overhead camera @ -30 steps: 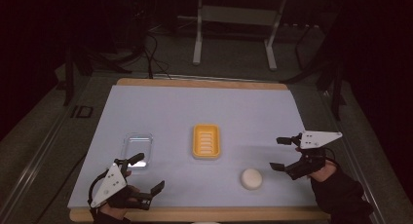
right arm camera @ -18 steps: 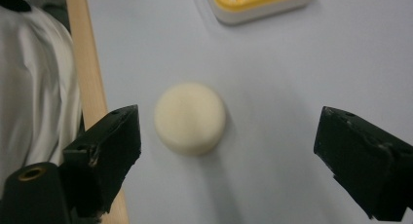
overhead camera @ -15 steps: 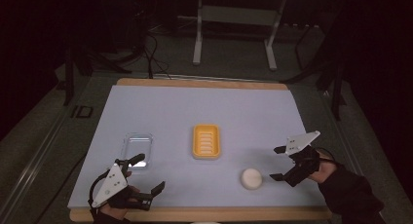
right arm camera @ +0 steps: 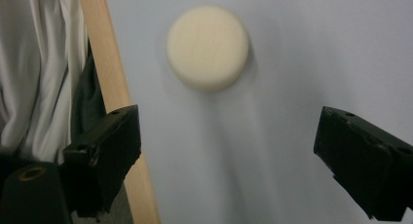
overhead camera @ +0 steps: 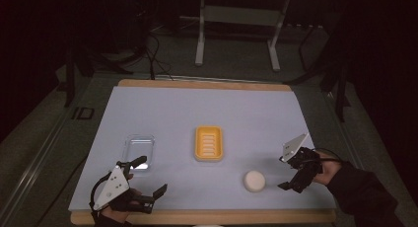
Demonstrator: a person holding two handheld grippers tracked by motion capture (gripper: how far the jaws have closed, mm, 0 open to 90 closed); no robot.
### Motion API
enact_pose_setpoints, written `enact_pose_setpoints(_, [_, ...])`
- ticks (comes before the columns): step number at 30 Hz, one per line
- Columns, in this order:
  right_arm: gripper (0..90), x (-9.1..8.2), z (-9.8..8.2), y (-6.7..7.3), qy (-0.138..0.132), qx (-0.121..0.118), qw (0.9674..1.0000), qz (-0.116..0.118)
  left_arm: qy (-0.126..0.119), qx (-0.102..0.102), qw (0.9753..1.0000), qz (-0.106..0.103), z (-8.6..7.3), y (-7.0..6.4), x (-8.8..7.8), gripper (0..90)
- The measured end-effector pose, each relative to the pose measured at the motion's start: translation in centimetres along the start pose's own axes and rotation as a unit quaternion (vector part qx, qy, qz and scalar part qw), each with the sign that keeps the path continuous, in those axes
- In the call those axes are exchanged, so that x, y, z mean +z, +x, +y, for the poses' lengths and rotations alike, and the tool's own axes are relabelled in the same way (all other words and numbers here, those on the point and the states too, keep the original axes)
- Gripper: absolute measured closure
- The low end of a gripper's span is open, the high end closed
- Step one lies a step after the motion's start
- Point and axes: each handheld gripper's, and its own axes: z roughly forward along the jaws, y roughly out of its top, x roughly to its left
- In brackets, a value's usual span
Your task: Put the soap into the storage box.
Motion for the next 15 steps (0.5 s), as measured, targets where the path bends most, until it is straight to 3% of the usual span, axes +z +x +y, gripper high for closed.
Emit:
enact_pose_setpoints(8, [9.9, 0.2, 0.5, -0.1, 0.042, 0.005, 0.9991, 0.008, 0.004, 0.001, 1.0000, -0.001, 0.0, 0.0, 0.0, 0.1])
enact_pose_setpoints(14, [9.9, 0.7, 1.0, 0.0, 0.063, -0.007, 0.9979, 0.011, 0.005, 0.002, 1.0000, -0.003, 0.0, -0.1, 0.1, 0.1])
enact_pose_setpoints(15, [10.0, 1.0, 1.3, 0.1, 0.080, -0.010, 0.9967, 0.012, 0.005, 0.002, 1.0000, -0.003, 0.0, -0.1, 0.1, 0.1])
